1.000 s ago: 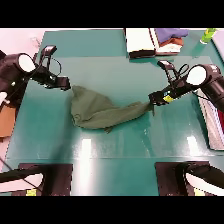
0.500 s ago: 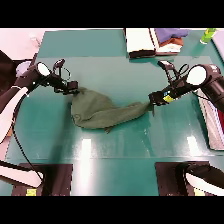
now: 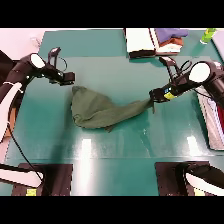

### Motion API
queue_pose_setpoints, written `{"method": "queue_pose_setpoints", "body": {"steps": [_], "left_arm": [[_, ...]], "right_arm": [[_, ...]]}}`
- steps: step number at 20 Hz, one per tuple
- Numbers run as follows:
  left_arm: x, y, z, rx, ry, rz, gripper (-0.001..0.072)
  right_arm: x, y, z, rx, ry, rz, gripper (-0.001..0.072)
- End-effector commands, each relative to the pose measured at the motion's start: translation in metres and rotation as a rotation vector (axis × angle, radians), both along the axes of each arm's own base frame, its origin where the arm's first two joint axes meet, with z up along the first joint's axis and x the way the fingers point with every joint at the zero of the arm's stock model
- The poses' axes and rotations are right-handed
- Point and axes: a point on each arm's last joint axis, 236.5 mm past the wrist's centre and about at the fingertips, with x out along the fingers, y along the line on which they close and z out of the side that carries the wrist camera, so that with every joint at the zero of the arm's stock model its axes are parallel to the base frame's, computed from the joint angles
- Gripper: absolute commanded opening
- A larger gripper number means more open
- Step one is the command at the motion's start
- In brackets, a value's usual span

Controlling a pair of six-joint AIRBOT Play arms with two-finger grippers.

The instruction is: Fold the shirts.

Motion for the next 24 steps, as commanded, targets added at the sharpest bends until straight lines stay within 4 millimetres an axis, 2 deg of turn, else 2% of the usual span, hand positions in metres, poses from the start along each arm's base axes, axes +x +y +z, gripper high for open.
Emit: {"method": "queue_pose_setpoints", "body": {"steps": [1, 3, 4, 5, 6, 11, 13, 16, 17, 18, 19, 21, 23, 24], "left_arm": [[-0.001, 0.011, 0.032, 0.064, -0.064, -0.026, 0.0035], [-0.001, 0.012, 0.038, 0.068, -0.075, -0.025, 0.0050], [-0.001, 0.012, 0.032, 0.066, -0.060, -0.021, 0.0333], [-0.001, 0.012, 0.023, 0.053, -0.027, 0.004, 0.0538], [-0.002, 0.012, 0.011, 0.048, 0.007, 0.019, 0.0550], [-0.013, 0.009, -0.067, 0.041, 0.216, 0.034, 0.0549], [-0.011, 0.007, -0.080, 0.026, 0.235, 0.057, 0.0548], [0.000, 0.006, -0.077, 0.015, 0.193, 0.074, 0.0547], [0.000, 0.006, -0.077, 0.016, 0.194, 0.074, 0.0484], [-0.001, 0.006, -0.077, 0.017, 0.196, 0.072, 0.0310], [-0.001, 0.006, -0.077, 0.017, 0.197, 0.072, 0.0194], [-0.002, 0.006, -0.078, 0.017, 0.201, 0.071, 0.0184], [-0.007, 0.006, -0.073, 0.019, 0.213, 0.059, 0.0037], [-0.007, 0.006, -0.062, 0.021, 0.190, 0.052, 0.0037]], "right_arm": [[0.008, 0.002, 0.018, 0.009, -0.042, 0.003, 0.0016], [0.010, 0.003, 0.026, 0.015, -0.059, 0.004, 0.0016], [0.011, 0.003, 0.028, 0.017, -0.064, 0.004, 0.0016], [0.011, 0.003, 0.028, 0.016, -0.063, 0.004, 0.0016], [0.010, 0.003, 0.027, 0.014, -0.059, 0.005, 0.0016], [0.010, 0.003, 0.027, 0.015, -0.059, 0.004, 0.0016], [0.010, 0.003, 0.027, 0.015, -0.059, 0.004, 0.0016], [0.011, 0.003, 0.027, 0.016, -0.061, 0.004, 0.0016], [0.011, 0.003, 0.027, 0.016, -0.062, 0.004, 0.0016], [0.011, 0.003, 0.027, 0.016, -0.062, 0.004, 0.0016], [0.011, 0.003, 0.027, 0.016, -0.062, 0.003, 0.0016], [0.011, 0.003, 0.028, 0.016, -0.063, 0.004, 0.0016], [0.012, 0.003, 0.031, 0.016, -0.072, 0.009, 0.0016], [0.014, 0.004, 0.039, 0.018, -0.090, 0.016, 0.0016]]}}
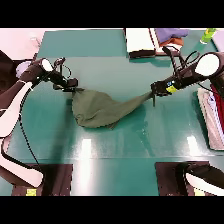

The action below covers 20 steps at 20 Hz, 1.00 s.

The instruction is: Fold the shirts.

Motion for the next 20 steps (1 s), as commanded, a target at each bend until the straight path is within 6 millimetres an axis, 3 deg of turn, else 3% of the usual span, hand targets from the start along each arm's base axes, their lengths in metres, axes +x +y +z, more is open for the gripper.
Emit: {"method": "queue_pose_setpoints", "body": {"steps": [1, 3, 4, 6, 7, 9, 11, 13, 15, 17, 20], "left_arm": [[0.002, 0.001, 0.034, 0.007, -0.072, -0.027, 0.0036], [0.015, 0.009, 0.110, 0.040, -0.260, -0.040, 0.0036], [0.017, 0.013, 0.159, 0.061, -0.376, -0.055, 0.0036], [0.001, 0.018, 0.277, 0.079, -0.636, -0.062, 0.0037], [-0.018, 0.020, 0.338, 0.083, -0.772, -0.060, 0.0036], [-0.071, 0.025, 0.442, 0.077, -1.014, -0.048, 0.0036], [-0.134, 0.031, 0.520, 0.068, -1.215, -0.031, 0.0036], [-0.190, 0.037, 0.571, 0.058, -1.372, -0.012, 0.0036], [-0.232, 0.041, 0.602, 0.048, -1.482, 0.003, 0.0036], [-0.256, 0.044, 0.620, 0.041, -1.551, 0.015, 0.0036], [-0.265, 0.044, 0.631, 0.030, -1.596, 0.023, 0.0035]], "right_arm": [[0.006, 0.002, 0.021, 0.003, -0.051, 0.024, 0.0016], [0.017, 0.003, 0.064, 0.016, -0.150, 0.033, 0.0016], [0.022, 0.003, 0.093, 0.031, -0.219, 0.036, 0.0016], [0.025, 0.002, 0.156, 0.066, -0.375, 0.034, 0.0016], [0.023, -0.004, 0.188, 0.063, -0.458, 0.024, 0.0016], [0.010, -0.020, 0.243, 0.053, -0.601, -0.003, 0.0016], [-0.012, -0.040, 0.288, 0.031, -0.723, -0.040, 0.0016], [-0.035, -0.058, 0.326, 0.030, -0.819, -0.076, 0.0016], [-0.054, -0.076, 0.356, 0.035, -0.901, -0.123, 0.0016], [-0.067, -0.098, 0.372, 0.016, -0.953, -0.190, 0.0015], [-0.072, -0.126, 0.378, -0.022, -0.974, -0.284, 0.0015]]}}
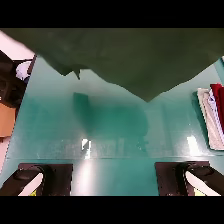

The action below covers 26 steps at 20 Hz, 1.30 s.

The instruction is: Fold the shirts.

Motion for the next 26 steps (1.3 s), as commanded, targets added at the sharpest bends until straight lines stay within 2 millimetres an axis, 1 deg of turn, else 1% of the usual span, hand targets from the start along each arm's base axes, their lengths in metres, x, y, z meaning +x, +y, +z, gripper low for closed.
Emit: {"method": "queue_pose_setpoints", "body": {"steps": [1, 2, 3, 5, 7, 8, 9, 11, 12, 13, 14, 15, 16, 17, 18, 19, 20, 21, 22, 23, 24, 26], "left_arm": [[-0.025, 0.004, 0.023, -0.013, -0.092, 0.008, 0.0036], [-0.013, 0.003, 0.017, -0.011, -0.067, 0.008, 0.0036], [-0.001, 0.002, 0.009, -0.005, -0.033, 0.007, 0.0036], [0.042, -0.004, -0.023, 0.016, 0.094, 0.002, 0.0036], [0.095, -0.010, -0.078, 0.049, 0.286, -0.008, 0.0036], [0.125, -0.014, -0.114, 0.068, 0.403, -0.014, 0.0036], [0.150, -0.017, -0.150, 0.085, 0.513, -0.020, 0.0036], [0.199, -0.022, -0.232, 0.115, 0.739, -0.032, 0.0036], [0.222, -0.024, -0.275, 0.127, 0.847, -0.037, 0.0036], [0.240, -0.026, -0.314, 0.135, 0.936, -0.041, 0.0036], [0.258, -0.028, -0.356, 0.138, 1.021, -0.042, 0.0036], [0.271, -0.029, -0.393, 0.141, 1.095, -0.044, 0.0036], [0.278, -0.030, -0.430, 0.146, 1.174, -0.046, 0.0037], [0.281, -0.030, -0.461, 0.153, 1.245, -0.050, 0.0037], [0.280, -0.030, -0.488, 0.161, 1.315, -0.054, 0.0037], [0.276, -0.028, -0.508, 0.174, 1.373, -0.054, 0.0037], [0.271, -0.025, -0.523, 0.179, 1.427, -0.043, 0.0038], [0.268, -0.020, -0.529, 0.191, 1.453, -0.020, 0.0076], [0.268, -0.013, -0.530, 0.211, 1.455, 0.002, 0.0370], [0.265, -0.004, -0.529, 0.226, 1.465, 0.039, 0.0514], [0.261, 0.006, -0.526, 0.251, 1.475, 0.079, 0.0489], [0.250, 0.024, -0.508, 0.295, 1.476, 0.145, 0.0489]], "right_arm": [[-0.013, -0.032, 0.015, 0.007, -0.046, -0.110, 0.0016], [-0.008, -0.036, 0.013, 0.013, -0.037, -0.123, 0.0015], [-0.001, -0.033, 0.009, 0.020, -0.023, -0.106, 0.0015], [0.022, -0.027, -0.005, 0.044, 0.027, -0.065, 0.0015], [0.058, -0.016, -0.031, 0.069, 0.109, -0.007, 0.0015], [0.078, -0.015, -0.048, 0.077, 0.161, 0.002, 0.0015], [0.101, -0.013, -0.071, 0.079, 0.227, 0.012, 0.0015], [0.140, -0.007, -0.124, 0.079, 0.370, 0.033, 0.0015], [0.160, 0.000, -0.156, 0.070, 0.449, 0.055, 0.0015], [0.178, 0.008, -0.191, 0.060, 0.525, 0.074, 0.0015], [0.193, 0.015, -0.225, 0.055, 0.589, 0.089, 0.0016], [0.205, 0.021, -0.262, 0.057, 0.659, 0.097, 0.0016], [0.214, 0.028, -0.294, 0.060, 0.714, 0.103, 0.0016], [0.220, 0.033, -0.324, 0.062, 0.766, 0.106, 0.0016], [0.225, 0.038, -0.347, 0.062, 0.802, 0.110, 0.0016], [0.229, 0.041, -0.364, 0.061, 0.827, 0.112, 0.0016], [0.232, 0.043, -0.378, 0.062, 0.845, 0.110, 0.0017], [0.235, 0.043, -0.386, 0.064, 0.857, 0.110, 0.0018], [0.237, 0.043, -0.391, 0.066, 0.864, 0.109, 0.0031], [0.239, 0.043, -0.393, 0.067, 0.857, 0.107, 0.0290], [0.241, 0.038, -0.391, 0.072, 0.851, 0.097, 0.0505], [0.236, 0.023, -0.377, 0.080, 0.843, 0.076, 0.0509]]}}
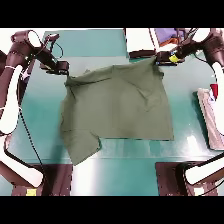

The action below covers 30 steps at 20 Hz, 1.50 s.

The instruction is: Fold the shirts.

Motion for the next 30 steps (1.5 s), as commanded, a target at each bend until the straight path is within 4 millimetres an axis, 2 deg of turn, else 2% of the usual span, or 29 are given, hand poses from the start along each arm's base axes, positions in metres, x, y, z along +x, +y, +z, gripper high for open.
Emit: {"method": "queue_pose_setpoints", "body": {"steps": [1, 3, 5, 9, 11, 12, 14, 16, 18, 21, 25, 26, 28, 29, 30], "left_arm": [[-0.021, 0.033, 0.012, 0.123, 0.049, 0.056, 0.0489], [-0.039, 0.036, 0.026, 0.127, 0.057, 0.063, 0.0489], [-0.073, 0.038, 0.020, 0.130, 0.103, 0.070, 0.0490], [-0.168, 0.044, -0.027, 0.118, 0.193, 0.125, 0.0490], [-0.223, 0.034, -0.058, 0.056, 0.240, 0.150, 0.0490], [-0.243, 0.028, -0.071, 0.022, 0.253, 0.156, 0.0490], [-0.269, 0.020, -0.093, -0.026, 0.271, 0.196, 0.0490], [-0.282, 0.016, -0.112, -0.050, 0.302, 0.218, 0.0490], [-0.285, 0.008, -0.123, -0.087, 0.300, 0.236, 0.0490], [-0.272, -0.008, -0.128, -0.178, 0.246, 0.274, 0.0489], [-0.273, -0.015, -0.130, -0.212, 0.252, 0.289, 0.0488], [-0.271, -0.015, -0.130, -0.215, 0.244, 0.291, 0.0456], [-0.270, -0.015, -0.129, -0.211, 0.239, 0.272, 0.0067], [-0.270, -0.016, -0.127, -0.210, 0.236, 0.261, 0.0037], [-0.268, -0.016, -0.122, -0.205, 0.231, 0.244, 0.0037]], "right_arm": [[-0.009, -0.020, 0.006, -0.006, 0.019, -0.027, 0.0508], [-0.034, -0.033, 0.017, -0.018, 0.045, -0.024, 0.0503], [-0.063, -0.042, 0.023, -0.022, 0.064, -0.032, 0.0449], [-0.118, -0.044, 0.015, -0.019, 0.092, -0.047, 0.0450], [-0.134, -0.039, 0.008, -0.009, 0.089, -0.049, 0.0450], [-0.139, -0.038, 0.006, -0.009, 0.084, -0.050, 0.0450], [-0.149, -0.034, 0.000, 0.007, 0.082, -0.056, 0.0450], [-0.157, -0.031, -0.005, 0.020, 0.093, -0.057, 0.0450], [-0.165, -0.031, -0.010, 0.021, 0.105, -0.057, 0.0450], [-0.170, -0.030, -0.013, 0.021, 0.119, -0.055, 0.0450], [-0.168, -0.031, -0.013, 0.021, 0.111, -0.057, 0.0450], [-0.168, -0.031, -0.012, 0.020, 0.110, -0.057, 0.0450], [-0.171, -0.030, -0.014, 0.019, 0.125, -0.052, 0.0450], [-0.177, -0.031, -0.016, 0.014, 0.147, -0.042, 0.0450], [-0.186, -0.036, -0.020, -0.004, 0.184, -0.034, 0.0450]]}}
